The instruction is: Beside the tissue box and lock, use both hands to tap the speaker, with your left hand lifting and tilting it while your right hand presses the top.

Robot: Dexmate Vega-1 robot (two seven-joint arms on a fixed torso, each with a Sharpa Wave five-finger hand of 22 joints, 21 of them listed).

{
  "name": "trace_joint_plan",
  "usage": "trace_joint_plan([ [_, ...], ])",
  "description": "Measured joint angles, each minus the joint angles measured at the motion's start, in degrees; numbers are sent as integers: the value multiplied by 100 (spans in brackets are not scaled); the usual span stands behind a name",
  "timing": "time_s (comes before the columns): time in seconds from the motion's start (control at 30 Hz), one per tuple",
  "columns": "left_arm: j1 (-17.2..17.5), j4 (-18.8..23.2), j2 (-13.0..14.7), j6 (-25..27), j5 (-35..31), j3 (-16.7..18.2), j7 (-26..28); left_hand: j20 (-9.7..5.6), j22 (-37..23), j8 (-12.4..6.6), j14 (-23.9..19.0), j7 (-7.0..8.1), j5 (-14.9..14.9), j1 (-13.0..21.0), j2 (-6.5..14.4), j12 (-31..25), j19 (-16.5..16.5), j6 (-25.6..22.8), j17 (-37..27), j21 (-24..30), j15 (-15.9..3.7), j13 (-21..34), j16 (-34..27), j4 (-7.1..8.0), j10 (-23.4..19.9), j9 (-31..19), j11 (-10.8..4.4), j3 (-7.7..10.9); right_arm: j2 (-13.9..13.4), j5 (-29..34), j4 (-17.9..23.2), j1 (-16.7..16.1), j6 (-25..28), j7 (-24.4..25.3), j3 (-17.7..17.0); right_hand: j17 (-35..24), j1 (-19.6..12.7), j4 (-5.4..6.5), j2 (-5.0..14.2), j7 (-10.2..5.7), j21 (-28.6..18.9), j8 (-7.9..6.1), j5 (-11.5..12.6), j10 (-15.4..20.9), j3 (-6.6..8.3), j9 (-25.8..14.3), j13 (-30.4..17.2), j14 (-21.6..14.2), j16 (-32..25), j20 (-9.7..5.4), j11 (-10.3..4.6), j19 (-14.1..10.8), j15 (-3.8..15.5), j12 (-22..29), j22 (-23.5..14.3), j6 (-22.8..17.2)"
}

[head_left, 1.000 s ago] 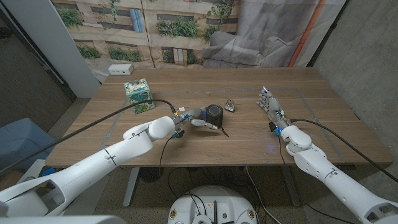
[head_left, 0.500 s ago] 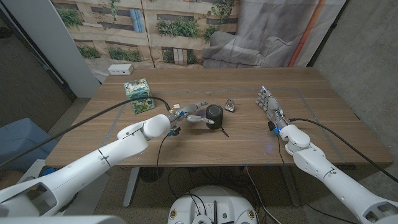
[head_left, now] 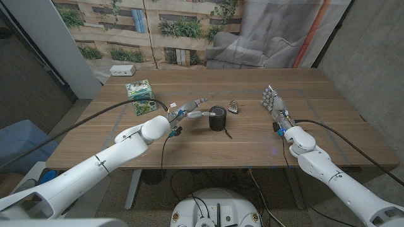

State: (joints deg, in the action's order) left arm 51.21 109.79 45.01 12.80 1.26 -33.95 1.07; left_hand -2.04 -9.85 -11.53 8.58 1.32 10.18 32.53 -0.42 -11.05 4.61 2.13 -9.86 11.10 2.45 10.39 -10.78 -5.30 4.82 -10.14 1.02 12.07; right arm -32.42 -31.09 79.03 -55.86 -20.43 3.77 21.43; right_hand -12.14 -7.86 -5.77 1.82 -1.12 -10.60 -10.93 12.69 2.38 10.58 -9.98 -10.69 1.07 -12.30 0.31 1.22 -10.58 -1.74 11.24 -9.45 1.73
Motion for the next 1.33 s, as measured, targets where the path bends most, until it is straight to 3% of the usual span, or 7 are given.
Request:
trace_joint_plan([
  [0.23, 192, 17, -33, -149, 290, 198, 283, 7, 0, 0, -143, -23, 0, -193, 148, -44, -157, -148, 0, 43, -83, 1, -4, 89, -165, 0, -42, 6, -2, 30, 66, -37, -37, 58, -23, 0, 30, 0, 30, 10, 0, 0, 0, 0, 0, 0, 0, -1, 0, 0, 0, 0, 1, 0, 0, -52],
  [0.47, 318, -18, -58, -328, 468, 350, 537, 31, 0, 0, -235, -20, 23, -425, 380, -44, -235, -184, 0, 43, -113, 1, -4, 218, -215, 0, -31, 22, -3, 86, 105, -39, -75, 97, -36, -26, 84, 24, 83, 42, 0, 0, 25, 52, -24, 0, 0, -51, -28, -93, 11, -50, 52, 0, 12, -83],
  [0.6, 386, -167, -122, -525, 558, 464, 688, 31, 0, 0, -234, -20, 23, -544, 500, -44, -235, -184, 0, 43, -113, 1, -4, 279, -215, 0, -31, 37, -6, 182, 81, 10, -119, 113, -30, -26, 204, 89, 39, 43, 0, 0, 25, 104, -21, 0, 0, -68, -28, -107, 20, -64, 69, 1, 12, -81],
  [0.93, 498, -556, -315, -1143, 730, 624, 1020, 30, 0, 40, -290, -20, 55, -677, 633, -44, -235, -184, 0, 43, -106, 1, -4, 342, -235, 29, -51, 55, 70, 353, -23, 76, -244, 243, 4, -26, 315, 128, 153, 115, 0, 0, 46, 154, -62, 0, 0, -112, -28, -145, -30, -103, 113, 23, 12, -50],
  [1.33, 513, -1263, -772, -1858, 993, 711, 1227, 30, -1, 40, -371, -83, 67, -865, 822, -43, -235, -247, -1, 6, -127, 2, -3, 425, -265, 28, -145, 90, 165, 368, 46, 91, -201, 441, -7, -40, 362, 175, 199, 165, 0, 0, 67, 221, -62, 12, 0, -111, -28, -166, -16, -123, 113, 23, 11, -145],
])
